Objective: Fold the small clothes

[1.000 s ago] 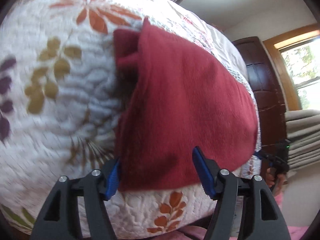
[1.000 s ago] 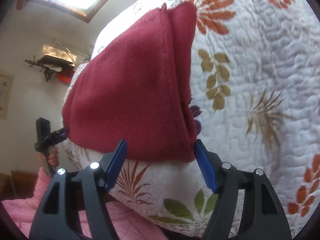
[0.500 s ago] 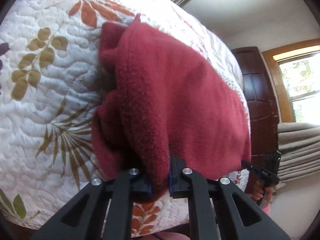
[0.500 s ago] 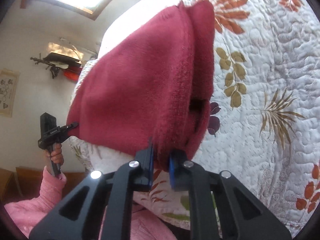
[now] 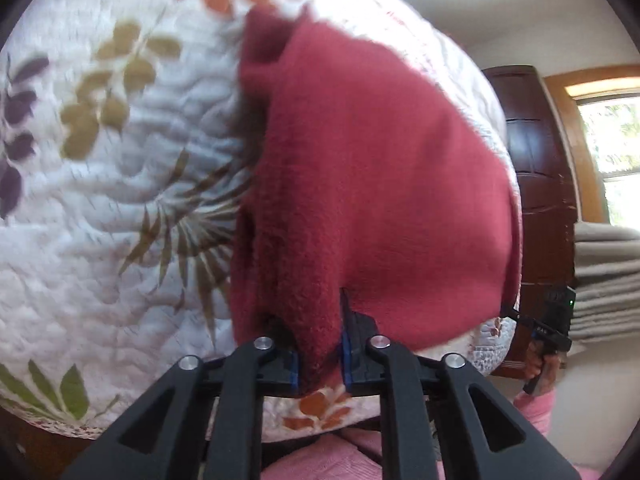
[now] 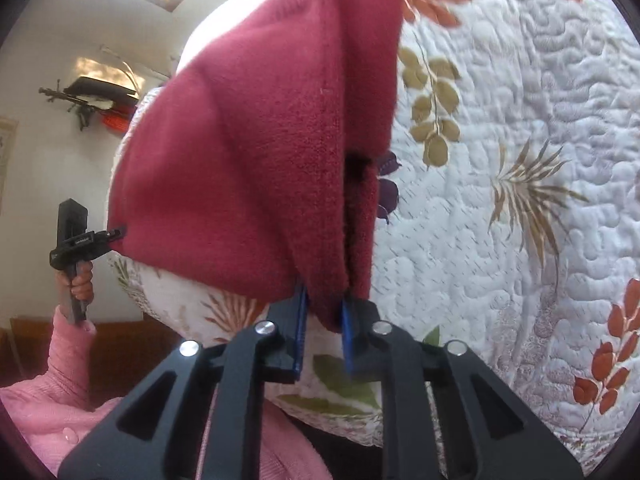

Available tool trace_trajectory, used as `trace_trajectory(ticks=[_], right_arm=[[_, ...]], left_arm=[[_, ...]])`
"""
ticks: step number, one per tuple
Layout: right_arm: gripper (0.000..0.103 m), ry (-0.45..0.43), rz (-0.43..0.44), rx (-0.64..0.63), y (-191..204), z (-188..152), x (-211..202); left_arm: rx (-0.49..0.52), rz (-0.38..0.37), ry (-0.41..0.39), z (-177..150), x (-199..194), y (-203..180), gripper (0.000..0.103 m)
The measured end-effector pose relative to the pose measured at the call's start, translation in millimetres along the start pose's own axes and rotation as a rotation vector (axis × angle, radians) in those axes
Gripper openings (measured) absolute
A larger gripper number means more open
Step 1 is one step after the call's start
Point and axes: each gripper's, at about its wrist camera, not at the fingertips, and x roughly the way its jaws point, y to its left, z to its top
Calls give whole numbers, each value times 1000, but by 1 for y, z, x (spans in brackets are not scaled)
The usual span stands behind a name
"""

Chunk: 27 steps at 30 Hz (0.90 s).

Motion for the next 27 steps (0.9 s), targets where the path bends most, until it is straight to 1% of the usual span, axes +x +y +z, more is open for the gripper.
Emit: trace_trajectory(ticks=[2, 3, 4, 6, 7, 8, 10, 11, 13, 15, 16, 17, 18, 20, 21, 22, 23, 24, 25, 26, 27], right_arm=[[25, -36, -7, -16, 5, 2, -13], [34, -69, -23, -41, 10, 4, -24], [41, -103, -36, -64, 16, 6, -37], [42, -167, -38, -103, 23, 20, -61], [42, -192, -32, -123, 29, 30, -71], [42, -210, -29, -138, 29, 40, -74], [44, -239, -50, -171, 40, 67, -81], [44, -244, -63, -188, 44, 84, -80], [47, -242, -86, -211, 49, 115, -69], [51, -227, -162, -225, 48, 145, -56], [54, -214, -198, -224, 49, 157, -47], [55, -192, -223, -207, 47, 167, -35], [55, -171, -226, -183, 42, 177, -26], [55, -134, -192, -145, 32, 186, -9], [54, -119, -180, -126, 27, 190, -3], [44, -104, -170, -110, 22, 193, 3], [40, -96, -154, -103, 22, 194, 5], [33, -102, -140, -101, 21, 195, 6], [17, -109, -133, -107, 22, 196, 4], [8, -113, -116, -112, 23, 196, 1], [6, -123, -98, -109, 24, 196, -4]], left_arm=[[-49, -56, -4, 2, -2, 7, 21], [-45, -68, -17, 2, -9, 6, 21], [-19, -73, -41, 3, -19, 2, 22], [25, -84, -86, 7, -40, -7, 31], [38, -97, -115, 13, -51, -11, 38], [50, -104, -146, 21, -61, -15, 42], [69, -102, -202, 43, -74, -25, 44], [76, -94, -221, 53, -76, -28, 45], [99, -68, -228, 79, -72, -36, 45], [117, -2, -208, 106, -57, -43, 45], [126, 21, -185, 118, -45, -47, 45], [129, 31, -161, 123, -39, -47, 45], [130, 44, -145, 132, -30, -50, 45], [139, 98, -125, 141, -23, -46, 45], [137, 112, -120, 145, -17, -45, 44], [133, 116, -116, 142, -14, -42, 43], [131, 115, -110, 146, -10, -43, 36], [134, 119, -106, 150, -6, -45, 30], [142, 129, -98, 154, 0, -49, 17], [148, 139, -89, 157, 4, -52, 11], [154, 138, -90, 159, 4, -55, 8]])
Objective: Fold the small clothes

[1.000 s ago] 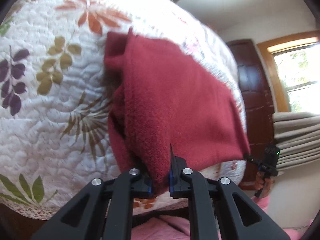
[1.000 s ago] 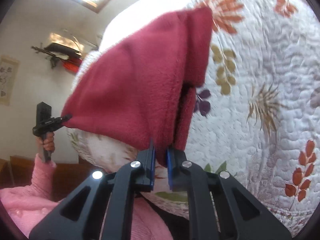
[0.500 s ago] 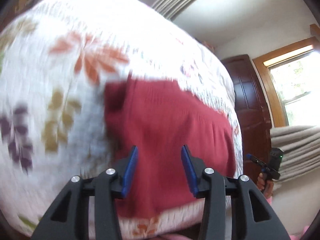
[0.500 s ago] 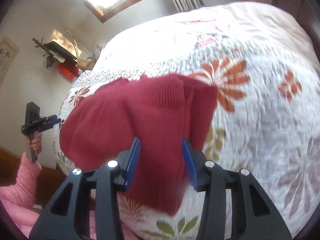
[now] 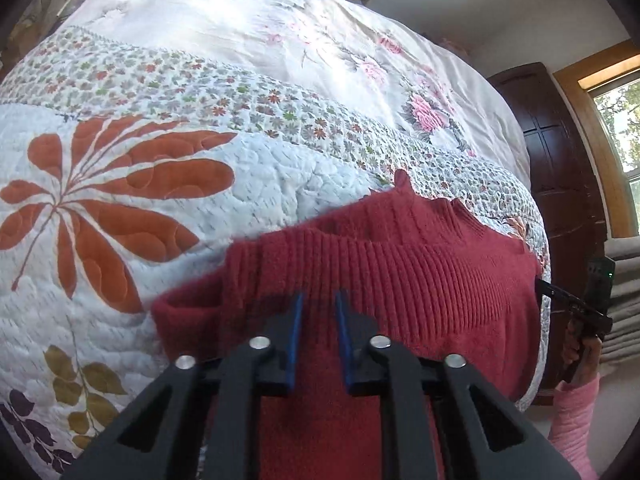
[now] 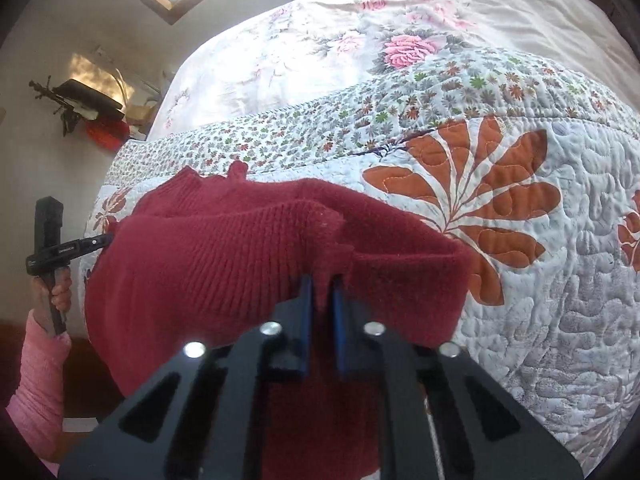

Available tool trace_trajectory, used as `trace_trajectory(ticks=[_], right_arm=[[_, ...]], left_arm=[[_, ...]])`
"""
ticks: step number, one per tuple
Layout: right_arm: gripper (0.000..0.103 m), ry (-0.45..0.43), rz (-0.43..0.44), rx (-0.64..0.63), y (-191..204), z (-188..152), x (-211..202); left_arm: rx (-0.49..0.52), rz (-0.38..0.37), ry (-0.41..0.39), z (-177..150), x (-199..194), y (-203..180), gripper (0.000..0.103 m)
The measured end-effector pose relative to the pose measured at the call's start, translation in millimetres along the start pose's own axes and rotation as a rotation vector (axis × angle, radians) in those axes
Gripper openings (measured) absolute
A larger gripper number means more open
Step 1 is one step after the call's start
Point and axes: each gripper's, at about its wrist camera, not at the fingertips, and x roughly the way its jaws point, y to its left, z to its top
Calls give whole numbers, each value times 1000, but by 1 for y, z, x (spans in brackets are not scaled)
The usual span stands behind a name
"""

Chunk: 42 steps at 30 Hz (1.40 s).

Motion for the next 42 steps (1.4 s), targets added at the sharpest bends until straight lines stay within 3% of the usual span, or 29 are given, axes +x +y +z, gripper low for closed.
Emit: trace_trajectory(ticks=[1, 6, 8, 12, 14, 20, 22, 24, 25, 26, 29, 35, 40, 42], right_arm=[[6, -15, 4, -4, 4, -2, -8], [5, -128, 38, -51, 16, 3, -50], [5, -164, 40, -55, 17, 7, -62], [5, -159, 9, -33, 7, 12, -61], [5, -125, 2, -7, -3, 11, -47], [5, -81, 3, 21, -13, 6, -18], [5, -82, -2, 12, -10, 6, -18], [5, -85, -4, 6, -8, 7, -21], [5, -90, 1, 4, -7, 7, -23], [5, -99, 10, 4, -7, 7, -27], [5, -126, 39, 8, -7, 4, -40], [5, -174, 83, 39, -15, 4, -58], [2, -224, 70, 93, -29, 13, -65], [2, -195, 55, 120, -37, 16, -51]], left_arm=[[-2, -7, -10, 1, 0, -2, 0], [9, -101, -148, 13, -27, -22, 0], [52, -84, -183, 21, -37, -35, 0], [107, 48, -129, 26, -37, -40, 10], [100, 43, -73, 20, -30, -29, 28], [98, 110, 23, 5, -10, -8, 44], [94, 95, 37, 4, -4, -6, 42], [102, 96, 49, 3, 3, -7, 26], [105, 99, 59, 3, 8, -8, 10], [100, 81, 72, 2, 12, -8, 6], [100, 80, 19, 2, 6, -13, 6], [76, 10, -147, 14, -40, -25, 5], [119, 24, -242, 29, -50, -45, 5], [147, 88, -240, 36, -33, -48, 5]])
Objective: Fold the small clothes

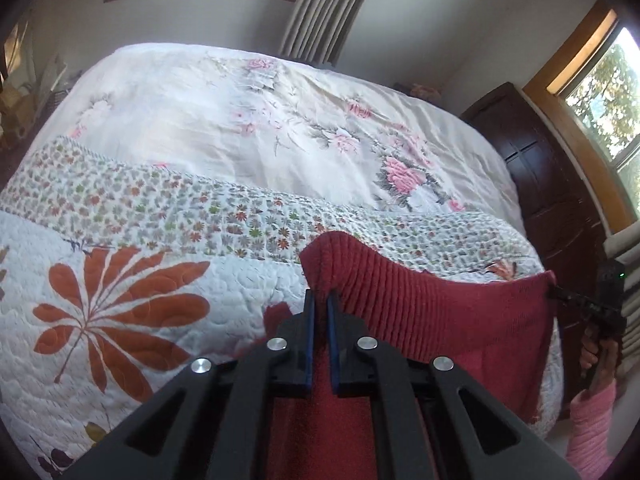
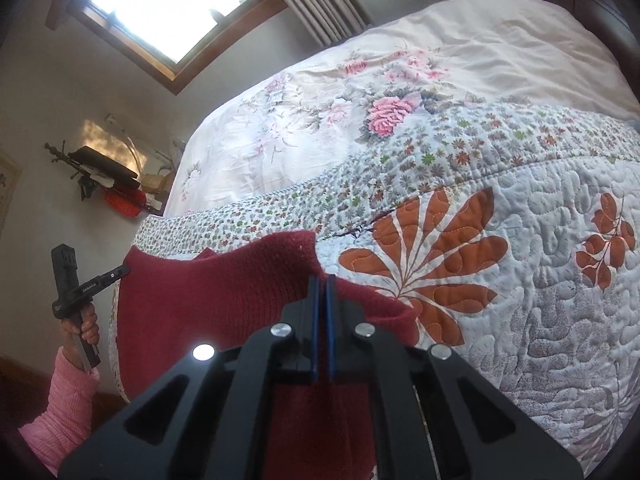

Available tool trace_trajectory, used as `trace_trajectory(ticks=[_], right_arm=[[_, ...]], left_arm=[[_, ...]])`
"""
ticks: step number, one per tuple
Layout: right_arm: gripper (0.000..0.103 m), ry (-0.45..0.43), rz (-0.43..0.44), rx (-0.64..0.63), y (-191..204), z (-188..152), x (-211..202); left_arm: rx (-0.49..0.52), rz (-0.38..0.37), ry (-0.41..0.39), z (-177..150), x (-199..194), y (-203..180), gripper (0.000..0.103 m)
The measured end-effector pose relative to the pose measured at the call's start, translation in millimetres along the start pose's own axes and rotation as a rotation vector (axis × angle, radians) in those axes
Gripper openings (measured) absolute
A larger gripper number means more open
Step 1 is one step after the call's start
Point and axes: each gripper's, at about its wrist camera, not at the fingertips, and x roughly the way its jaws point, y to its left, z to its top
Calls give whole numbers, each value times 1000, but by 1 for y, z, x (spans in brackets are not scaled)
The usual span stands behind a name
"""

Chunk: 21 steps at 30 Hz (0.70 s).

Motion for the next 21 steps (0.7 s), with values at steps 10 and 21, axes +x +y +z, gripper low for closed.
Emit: trace_trajectory(ticks=[10, 21], right_arm=[[13, 76, -66, 24, -11, -21, 33], [61, 147, -47, 20, -3, -98, -13]], left_arm=[[-31, 44, 128, -27, 47, 13, 14], [-8, 42, 71, -81, -38, -8, 34]])
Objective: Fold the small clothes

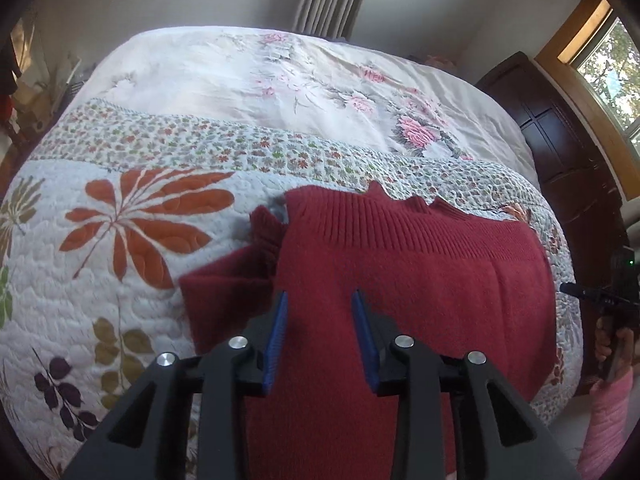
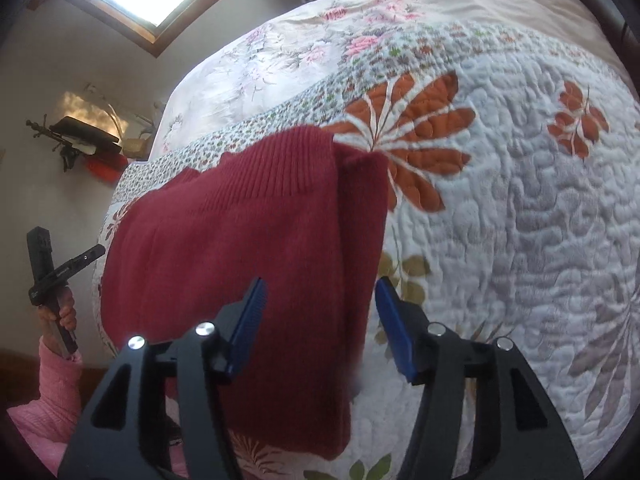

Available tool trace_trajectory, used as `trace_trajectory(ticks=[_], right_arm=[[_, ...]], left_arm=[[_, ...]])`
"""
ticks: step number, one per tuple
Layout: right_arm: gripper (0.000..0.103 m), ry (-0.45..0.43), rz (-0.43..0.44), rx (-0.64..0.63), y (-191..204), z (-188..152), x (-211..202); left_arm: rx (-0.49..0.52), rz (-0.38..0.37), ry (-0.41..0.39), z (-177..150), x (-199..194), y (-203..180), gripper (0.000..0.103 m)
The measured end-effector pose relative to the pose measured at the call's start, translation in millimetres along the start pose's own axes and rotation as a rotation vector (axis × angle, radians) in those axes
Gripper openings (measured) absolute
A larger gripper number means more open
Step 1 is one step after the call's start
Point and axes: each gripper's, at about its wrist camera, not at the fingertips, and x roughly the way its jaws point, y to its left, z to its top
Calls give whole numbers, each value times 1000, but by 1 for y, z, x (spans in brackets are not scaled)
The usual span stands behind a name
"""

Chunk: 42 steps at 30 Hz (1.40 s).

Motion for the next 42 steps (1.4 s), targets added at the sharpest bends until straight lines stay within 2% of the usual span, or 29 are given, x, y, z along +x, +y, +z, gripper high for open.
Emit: trace_trajectory(ticks=[4, 5, 8, 9, 10, 11, 12, 13, 15, 21, 25, 30, 36, 42], right_arm=[[67, 45, -27, 24, -5, -29, 17], [67, 55, -19, 41, -8, -34, 23], [65, 75, 18, 78, -15, -42, 40], [60, 79, 29, 84, -16, -43, 46], [48, 83, 61, 101, -18, -44, 50], [41, 90, 116, 135, -21, -46, 54], [36, 86, 139, 154, -22, -47, 56], [27, 82, 140, 152, -21, -47, 55], [23, 59, 133, 114, -10, -48, 43], [22, -34, 124, 33, 17, -45, 4], [22, 20, 54, 76, 10, -44, 22], [22, 56, 53, 140, 2, -45, 51], [23, 65, 39, 167, 5, -42, 68], [22, 82, 2, 200, 10, -38, 56]], left_arm=[[12, 30, 9, -26, 5, -16, 37], [31, 45, 9, -30, 8, -21, 41], [84, 91, 7, -42, 19, -32, 45], [97, 111, 1, -45, 23, -34, 46], [108, 125, 0, -47, 27, -36, 47], [114, 134, 5, -48, 31, -36, 47], [117, 141, 5, -50, 34, -36, 47], [118, 146, 3, -51, 36, -36, 47], [96, 139, 7, -51, 33, -36, 46], [41, 25, -15, -46, 13, -41, 46], [53, 36, 44, -50, 33, -41, 47], [8, -42, 82, -50, 49, -25, 48], [31, -40, 74, -53, 52, -25, 49], [17, -54, 72, -56, 52, -21, 49]])
